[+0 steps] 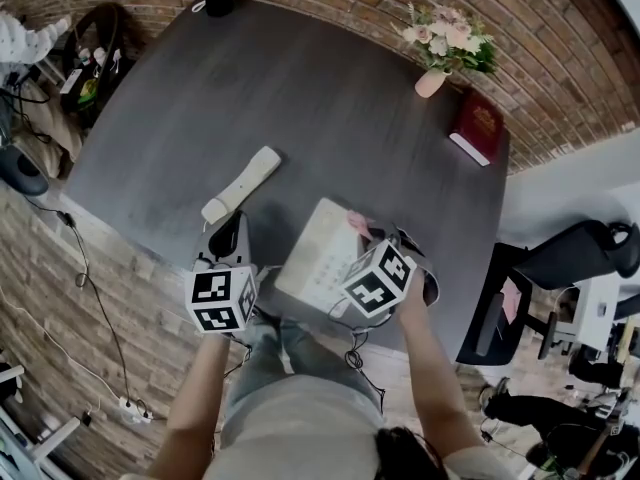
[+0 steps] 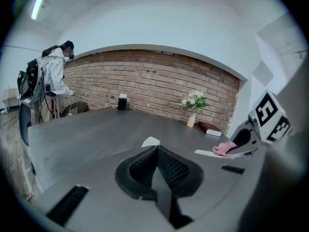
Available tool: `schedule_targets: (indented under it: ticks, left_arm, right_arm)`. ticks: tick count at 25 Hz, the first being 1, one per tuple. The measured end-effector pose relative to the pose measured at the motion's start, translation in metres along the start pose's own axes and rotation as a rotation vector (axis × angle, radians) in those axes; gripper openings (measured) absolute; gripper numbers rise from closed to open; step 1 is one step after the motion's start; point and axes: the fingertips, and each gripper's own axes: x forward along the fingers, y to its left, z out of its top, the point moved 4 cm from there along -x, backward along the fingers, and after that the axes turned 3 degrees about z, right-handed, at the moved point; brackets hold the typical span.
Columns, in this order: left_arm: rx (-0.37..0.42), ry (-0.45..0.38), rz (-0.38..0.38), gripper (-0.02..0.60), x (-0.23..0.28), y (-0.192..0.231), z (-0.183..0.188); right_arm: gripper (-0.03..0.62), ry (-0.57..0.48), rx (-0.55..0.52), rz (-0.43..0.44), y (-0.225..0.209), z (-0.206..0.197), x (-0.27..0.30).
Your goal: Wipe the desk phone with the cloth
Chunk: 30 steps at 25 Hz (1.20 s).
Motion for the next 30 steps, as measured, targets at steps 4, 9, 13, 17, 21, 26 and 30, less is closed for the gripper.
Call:
schedule_targets:
  ticks: [4,9,13,17,21,26,30]
  left_arm:
    - [0.003,0.006,-0.003,0.005,-0.002,0.001,-0.002]
    - [0.011,0.011,-0.003,0.005,-0.007,0.005,-0.004]
    - [0.018,0.019,-0.001,0.005,-0.012,0.010,-0.008]
    - [0.026,0.025,-0.002,0.005,-0.016,0.012,-0.010]
    - [0.030,0.031,-0.005,0.005,-0.018,0.015,-0.012]
    - [0.035,0.035,-0.014,0.005,-0.020,0.015,-0.014]
    - [0.035,0.040,-0.019,0.005,-0.022,0.016,-0.016]
  right_arm:
    - [0.023,0.003,0.005,0.003,0.004,-0.002,-0.001]
    - [0.023,0.007,0.011,0.013,0.012,-0.004,0.000]
    - [0.023,0.010,0.015,0.017,0.019,-0.006,0.000]
    - [0.023,0.011,0.023,0.025,0.025,-0.006,0.000]
    - [0.023,0.014,0.028,0.029,0.031,-0.006,0.000]
    - [0.023,0.024,0.031,0.025,0.035,-0.007,0.000]
    - [0.023,0.027,0.038,0.028,0.039,-0.008,0.000]
